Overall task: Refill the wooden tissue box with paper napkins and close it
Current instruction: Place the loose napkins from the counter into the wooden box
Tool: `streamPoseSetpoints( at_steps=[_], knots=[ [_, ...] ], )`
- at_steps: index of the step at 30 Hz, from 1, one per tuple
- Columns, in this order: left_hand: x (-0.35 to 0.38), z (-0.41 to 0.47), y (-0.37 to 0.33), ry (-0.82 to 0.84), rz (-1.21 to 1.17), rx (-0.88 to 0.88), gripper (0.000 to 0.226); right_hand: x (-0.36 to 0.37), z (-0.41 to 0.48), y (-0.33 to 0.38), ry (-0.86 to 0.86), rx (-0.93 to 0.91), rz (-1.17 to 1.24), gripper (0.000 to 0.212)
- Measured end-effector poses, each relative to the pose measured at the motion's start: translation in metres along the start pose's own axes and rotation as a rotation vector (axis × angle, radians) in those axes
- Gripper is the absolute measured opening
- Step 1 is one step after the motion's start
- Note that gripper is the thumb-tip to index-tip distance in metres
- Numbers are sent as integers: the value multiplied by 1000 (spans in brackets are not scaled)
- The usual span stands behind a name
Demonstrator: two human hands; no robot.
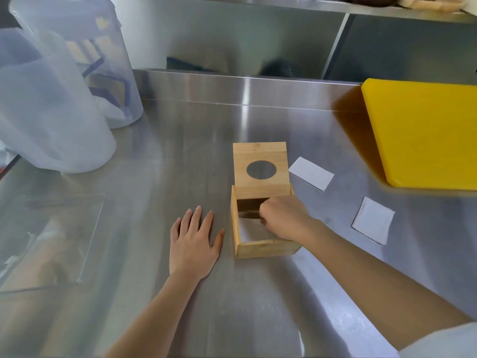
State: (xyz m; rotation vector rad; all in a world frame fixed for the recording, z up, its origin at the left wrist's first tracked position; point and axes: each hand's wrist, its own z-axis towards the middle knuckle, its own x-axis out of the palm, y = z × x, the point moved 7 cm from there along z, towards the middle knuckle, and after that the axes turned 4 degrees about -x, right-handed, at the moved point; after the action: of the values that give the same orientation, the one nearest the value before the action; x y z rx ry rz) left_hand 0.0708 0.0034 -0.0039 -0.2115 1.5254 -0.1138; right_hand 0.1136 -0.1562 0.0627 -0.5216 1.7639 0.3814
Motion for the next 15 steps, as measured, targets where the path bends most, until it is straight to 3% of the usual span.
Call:
streamPoseSetpoints(
  at_steps=[5,8,12,15],
  knots=[
    [1,1,1,-1,3,2,59,-4,-2,-1,-52,-1,54,21],
    [0,1,1,2,4,2,60,-16,-14,-3,-37,-45,287,29],
    [-1,0,0,-4,6,-3,59,-56,-35,-39,-366,39,655,20],
    [-2,0,0,-6,3,-8,58,-54,-31,-84,-494,241,703,19]
  ],
)
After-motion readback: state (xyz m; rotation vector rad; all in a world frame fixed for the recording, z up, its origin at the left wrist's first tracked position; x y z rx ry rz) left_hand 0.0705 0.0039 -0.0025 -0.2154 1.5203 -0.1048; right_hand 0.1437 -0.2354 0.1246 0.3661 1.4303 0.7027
